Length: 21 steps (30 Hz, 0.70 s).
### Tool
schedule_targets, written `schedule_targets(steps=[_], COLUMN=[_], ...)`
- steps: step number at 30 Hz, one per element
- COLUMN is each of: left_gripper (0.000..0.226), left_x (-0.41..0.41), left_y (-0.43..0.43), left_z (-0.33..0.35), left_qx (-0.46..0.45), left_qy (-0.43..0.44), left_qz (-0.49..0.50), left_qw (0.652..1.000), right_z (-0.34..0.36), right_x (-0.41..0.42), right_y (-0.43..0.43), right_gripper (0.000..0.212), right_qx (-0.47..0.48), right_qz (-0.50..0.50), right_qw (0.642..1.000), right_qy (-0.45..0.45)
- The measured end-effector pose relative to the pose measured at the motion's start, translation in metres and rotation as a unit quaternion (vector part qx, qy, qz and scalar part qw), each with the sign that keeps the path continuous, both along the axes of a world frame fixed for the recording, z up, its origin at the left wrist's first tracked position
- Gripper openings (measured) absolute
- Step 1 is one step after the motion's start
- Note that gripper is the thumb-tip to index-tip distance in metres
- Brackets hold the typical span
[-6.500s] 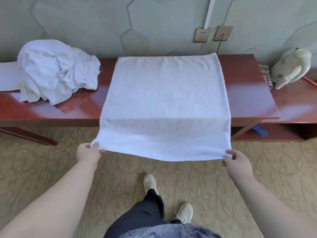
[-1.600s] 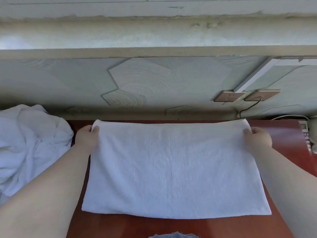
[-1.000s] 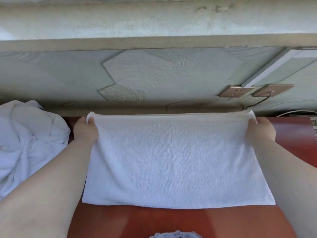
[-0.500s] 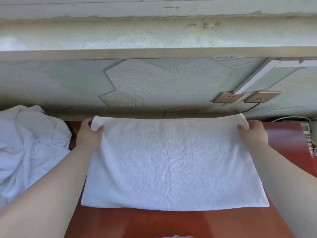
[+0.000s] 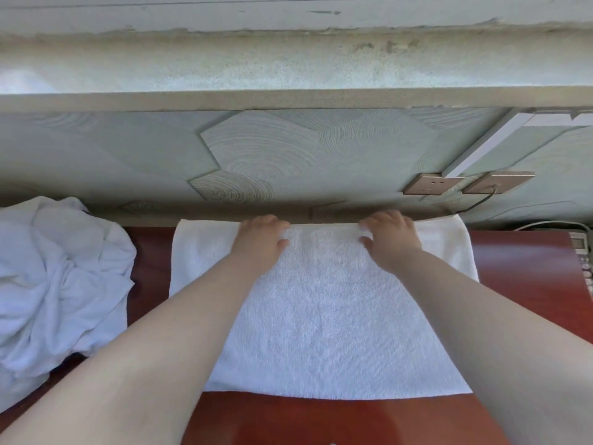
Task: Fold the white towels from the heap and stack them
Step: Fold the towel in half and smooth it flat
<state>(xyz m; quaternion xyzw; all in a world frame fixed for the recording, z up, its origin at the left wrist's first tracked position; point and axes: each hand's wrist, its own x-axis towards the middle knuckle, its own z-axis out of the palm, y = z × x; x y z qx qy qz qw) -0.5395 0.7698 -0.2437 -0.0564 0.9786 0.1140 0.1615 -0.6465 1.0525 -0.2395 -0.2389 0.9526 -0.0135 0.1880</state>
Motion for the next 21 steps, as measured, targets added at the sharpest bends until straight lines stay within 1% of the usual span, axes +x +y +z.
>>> schedule_targets(steps=[3, 8, 13, 17, 19, 21], left_gripper=[0.037, 0.031, 0.030, 0.030, 0.030, 0.038], left_x=[-0.018, -0.042, -0.056, -0.064, -0.061, -0.043], left_y=[0.029, 0.045, 0.041, 0.040, 0.042, 0.042], left_z=[-0.006, -0.008, -0.009, -0.008, -0.011, -0.022], left_qx=[0.006, 0.007, 0.038, 0.028, 0.029, 0.029], left_qy=[0.013, 0.005, -0.043, -0.081, -0.080, -0.057], left_qz=[-0.005, -0.012, -0.021, -0.018, -0.021, -0.025], left_qw=[1.000, 1.000, 0.998, 0.996, 0.996, 0.998], right_z=[-0.004, 0.000, 0.003, 0.005, 0.004, -0.006], right_x=[0.004, -0.008, -0.023, -0.032, -0.030, -0.017], right_y=[-0.028, -0.043, -0.041, -0.046, -0.043, -0.030], right_gripper=[0.039, 0.033, 0.044, 0.051, 0.050, 0.051], right_qx=[-0.004, 0.007, 0.060, 0.099, 0.086, 0.036], right_qz=[0.035, 0.037, 0.047, 0.057, 0.061, 0.061], right_qw=[0.999, 0.999, 0.995, 0.989, 0.990, 0.996], right_qy=[0.001, -0.024, -0.064, -0.089, -0.088, -0.051])
